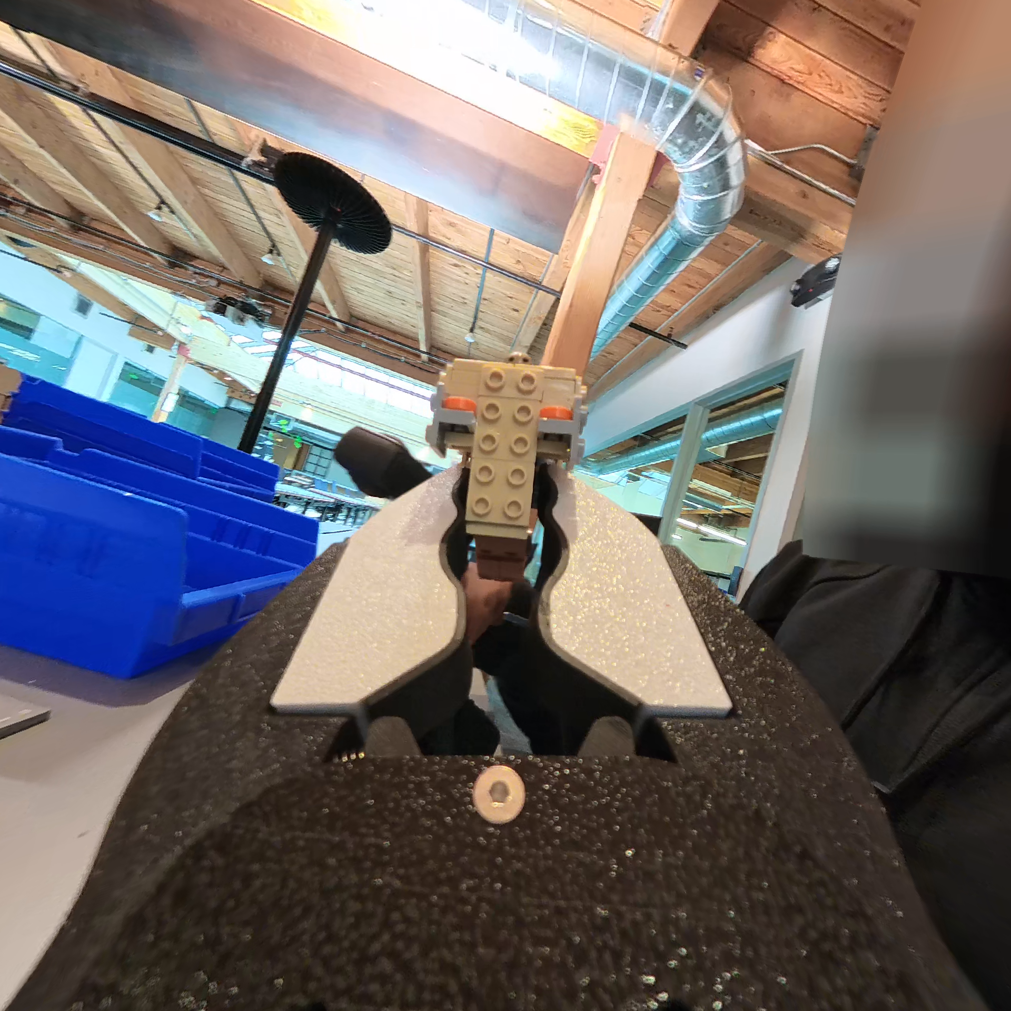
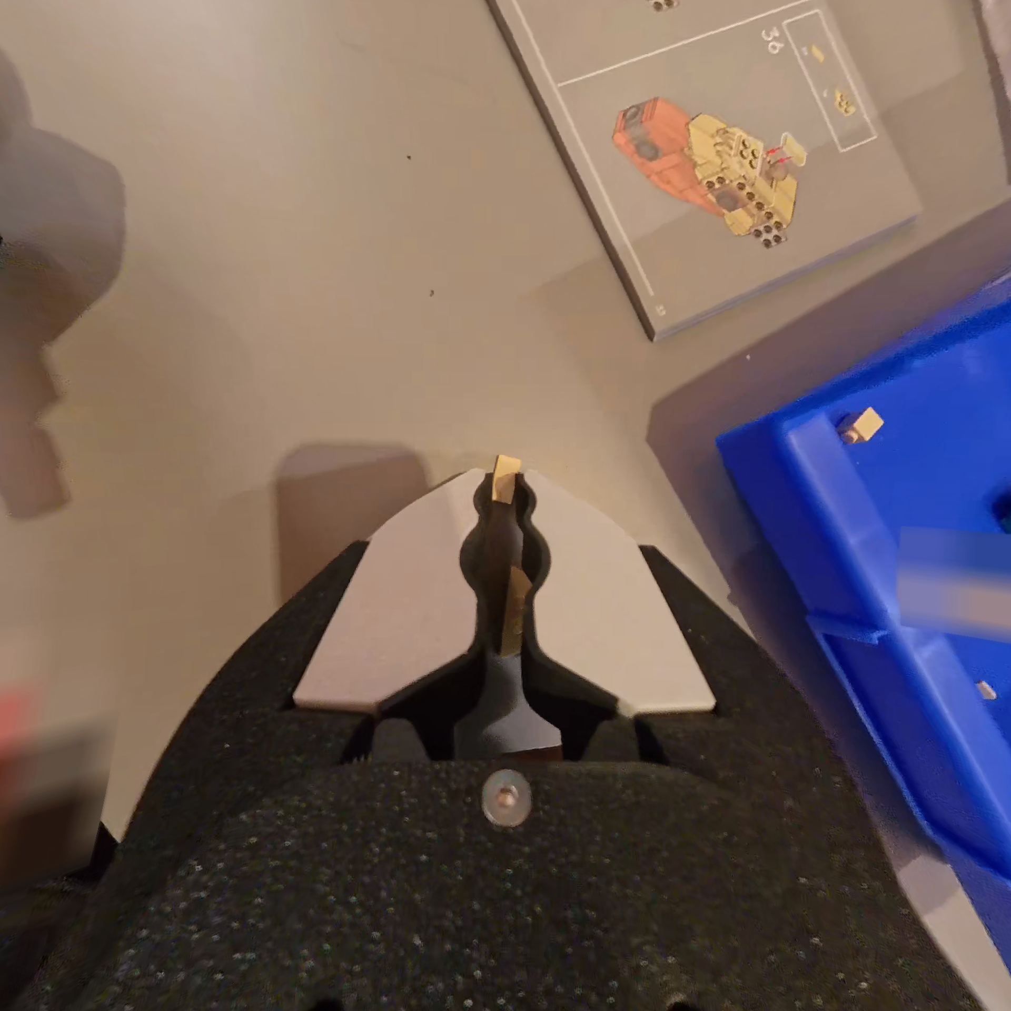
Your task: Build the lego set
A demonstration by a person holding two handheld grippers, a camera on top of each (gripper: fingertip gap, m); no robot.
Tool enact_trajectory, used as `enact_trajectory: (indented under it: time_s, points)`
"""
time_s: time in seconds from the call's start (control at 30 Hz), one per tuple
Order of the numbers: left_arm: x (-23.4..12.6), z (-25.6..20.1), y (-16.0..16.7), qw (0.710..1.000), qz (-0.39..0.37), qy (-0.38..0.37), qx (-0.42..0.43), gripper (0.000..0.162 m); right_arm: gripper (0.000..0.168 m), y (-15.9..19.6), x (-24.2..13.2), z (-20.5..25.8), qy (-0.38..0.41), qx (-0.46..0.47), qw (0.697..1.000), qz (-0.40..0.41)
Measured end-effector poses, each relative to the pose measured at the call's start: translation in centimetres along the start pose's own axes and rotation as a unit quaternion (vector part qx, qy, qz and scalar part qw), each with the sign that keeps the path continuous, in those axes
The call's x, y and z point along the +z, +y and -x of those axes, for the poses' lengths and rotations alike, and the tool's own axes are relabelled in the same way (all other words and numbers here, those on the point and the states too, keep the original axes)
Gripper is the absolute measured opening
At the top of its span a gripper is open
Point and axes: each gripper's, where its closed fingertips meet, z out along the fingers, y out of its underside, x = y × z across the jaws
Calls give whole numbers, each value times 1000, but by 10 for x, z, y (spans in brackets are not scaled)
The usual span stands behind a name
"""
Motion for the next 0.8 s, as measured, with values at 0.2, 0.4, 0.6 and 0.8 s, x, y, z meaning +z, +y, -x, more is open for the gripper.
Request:
enact_trajectory:
  time_s: [0.2, 0.4, 0.6, 0.8]
  points:
    - [-1, -13, -4, 997, -17, 59, -46, 22, 7, -5, -3, -3, -41, -3, 999, -28]
    - [3, -27, 4, 995, 8, 95, -29, 23, 7, -58, -81, 12, -100, -27, 985, -138]
    - [6, -45, 6, 992, 9, 127, 21, 22, 7, -123, -183, 77, -161, -163, 955, -188]
    - [8, -50, 9, 991, 17, 125, 51, 22, 7, -133, -189, 126, -197, -261, 939, -111]
